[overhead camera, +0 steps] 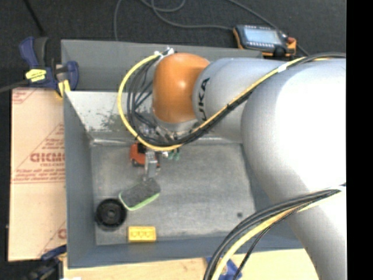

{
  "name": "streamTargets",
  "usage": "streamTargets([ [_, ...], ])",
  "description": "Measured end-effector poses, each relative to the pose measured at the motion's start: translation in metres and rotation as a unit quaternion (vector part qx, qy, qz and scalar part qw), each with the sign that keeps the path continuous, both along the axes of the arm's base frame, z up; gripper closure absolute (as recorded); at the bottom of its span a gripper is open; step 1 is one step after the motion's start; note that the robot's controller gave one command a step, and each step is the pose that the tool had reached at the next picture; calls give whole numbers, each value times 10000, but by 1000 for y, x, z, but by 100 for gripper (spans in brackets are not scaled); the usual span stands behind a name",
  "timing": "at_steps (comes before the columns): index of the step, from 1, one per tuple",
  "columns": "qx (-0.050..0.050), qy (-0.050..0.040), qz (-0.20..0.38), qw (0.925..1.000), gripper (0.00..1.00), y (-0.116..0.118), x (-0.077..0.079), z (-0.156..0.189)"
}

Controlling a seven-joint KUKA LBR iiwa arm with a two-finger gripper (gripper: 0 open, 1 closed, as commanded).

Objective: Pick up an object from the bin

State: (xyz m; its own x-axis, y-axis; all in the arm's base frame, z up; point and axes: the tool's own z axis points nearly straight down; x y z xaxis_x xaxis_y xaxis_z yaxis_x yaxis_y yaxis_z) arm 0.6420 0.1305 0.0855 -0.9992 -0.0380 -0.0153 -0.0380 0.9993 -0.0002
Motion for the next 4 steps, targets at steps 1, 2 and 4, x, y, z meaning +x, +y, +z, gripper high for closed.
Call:
streamTargets([
  [1, 17, 28, 746, 9972, 0, -28, -34, 1],
  [2, -20, -116, 587, 9982, 100, -33, -51, -4],
  [4, -15, 79, 601, 9982, 100, -17, -52, 34],
])
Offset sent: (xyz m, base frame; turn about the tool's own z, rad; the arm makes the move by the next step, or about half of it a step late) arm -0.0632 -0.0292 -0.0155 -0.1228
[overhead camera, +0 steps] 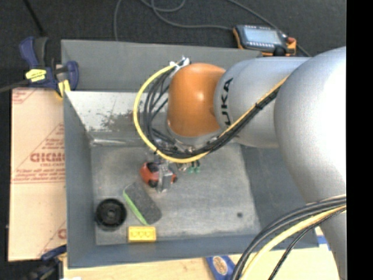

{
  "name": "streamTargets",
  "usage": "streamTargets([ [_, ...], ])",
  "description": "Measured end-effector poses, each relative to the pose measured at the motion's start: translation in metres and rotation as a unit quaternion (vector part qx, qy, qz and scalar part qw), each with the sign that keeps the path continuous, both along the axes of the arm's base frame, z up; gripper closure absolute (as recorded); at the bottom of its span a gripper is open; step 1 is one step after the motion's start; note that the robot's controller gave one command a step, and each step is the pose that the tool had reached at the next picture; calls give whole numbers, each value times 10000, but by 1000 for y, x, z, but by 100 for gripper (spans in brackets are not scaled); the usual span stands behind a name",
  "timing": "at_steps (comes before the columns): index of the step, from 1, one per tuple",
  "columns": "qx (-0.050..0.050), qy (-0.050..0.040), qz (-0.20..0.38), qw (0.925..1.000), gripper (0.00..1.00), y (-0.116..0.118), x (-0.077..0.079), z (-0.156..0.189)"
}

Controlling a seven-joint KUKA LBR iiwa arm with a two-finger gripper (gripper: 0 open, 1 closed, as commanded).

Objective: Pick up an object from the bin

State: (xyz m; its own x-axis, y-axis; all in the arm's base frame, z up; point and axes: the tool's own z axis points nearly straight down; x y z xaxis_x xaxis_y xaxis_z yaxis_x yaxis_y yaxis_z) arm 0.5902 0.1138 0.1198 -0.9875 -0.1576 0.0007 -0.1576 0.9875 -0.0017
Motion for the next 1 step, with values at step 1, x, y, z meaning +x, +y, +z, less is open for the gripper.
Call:
streamTargets([
  [1, 9, -9, -14, 10000, 100, -29, 15, 21],
])
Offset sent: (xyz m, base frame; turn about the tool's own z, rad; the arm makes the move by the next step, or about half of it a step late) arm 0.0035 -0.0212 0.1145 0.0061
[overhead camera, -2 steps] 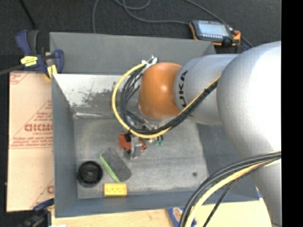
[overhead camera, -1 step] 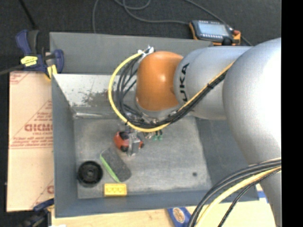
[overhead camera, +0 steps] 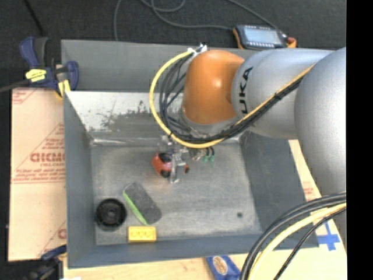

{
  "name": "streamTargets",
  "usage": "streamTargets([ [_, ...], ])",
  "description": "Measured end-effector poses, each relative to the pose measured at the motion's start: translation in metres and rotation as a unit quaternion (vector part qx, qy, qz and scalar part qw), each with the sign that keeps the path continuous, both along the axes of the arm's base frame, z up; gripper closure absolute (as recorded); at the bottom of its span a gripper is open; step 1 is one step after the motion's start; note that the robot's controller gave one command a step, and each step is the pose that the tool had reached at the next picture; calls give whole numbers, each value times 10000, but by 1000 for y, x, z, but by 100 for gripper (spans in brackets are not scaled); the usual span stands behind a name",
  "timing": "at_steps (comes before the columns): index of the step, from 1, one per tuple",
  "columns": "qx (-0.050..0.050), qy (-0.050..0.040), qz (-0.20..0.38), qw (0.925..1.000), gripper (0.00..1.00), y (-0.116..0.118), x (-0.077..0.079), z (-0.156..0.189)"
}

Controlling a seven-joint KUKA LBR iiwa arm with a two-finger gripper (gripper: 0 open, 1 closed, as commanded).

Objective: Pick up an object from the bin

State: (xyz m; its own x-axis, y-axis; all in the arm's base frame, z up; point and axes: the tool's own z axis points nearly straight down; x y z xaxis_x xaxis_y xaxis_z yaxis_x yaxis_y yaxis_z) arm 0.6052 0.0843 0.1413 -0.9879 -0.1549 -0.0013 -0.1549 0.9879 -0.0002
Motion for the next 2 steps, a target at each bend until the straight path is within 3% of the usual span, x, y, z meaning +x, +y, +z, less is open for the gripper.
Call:
streamTargets([
  [1, -12, 40, -15, 10000, 100, -2, -7, 52],
  [2, -6, 14, 13, 10000, 100, 1, 6, 115],
])
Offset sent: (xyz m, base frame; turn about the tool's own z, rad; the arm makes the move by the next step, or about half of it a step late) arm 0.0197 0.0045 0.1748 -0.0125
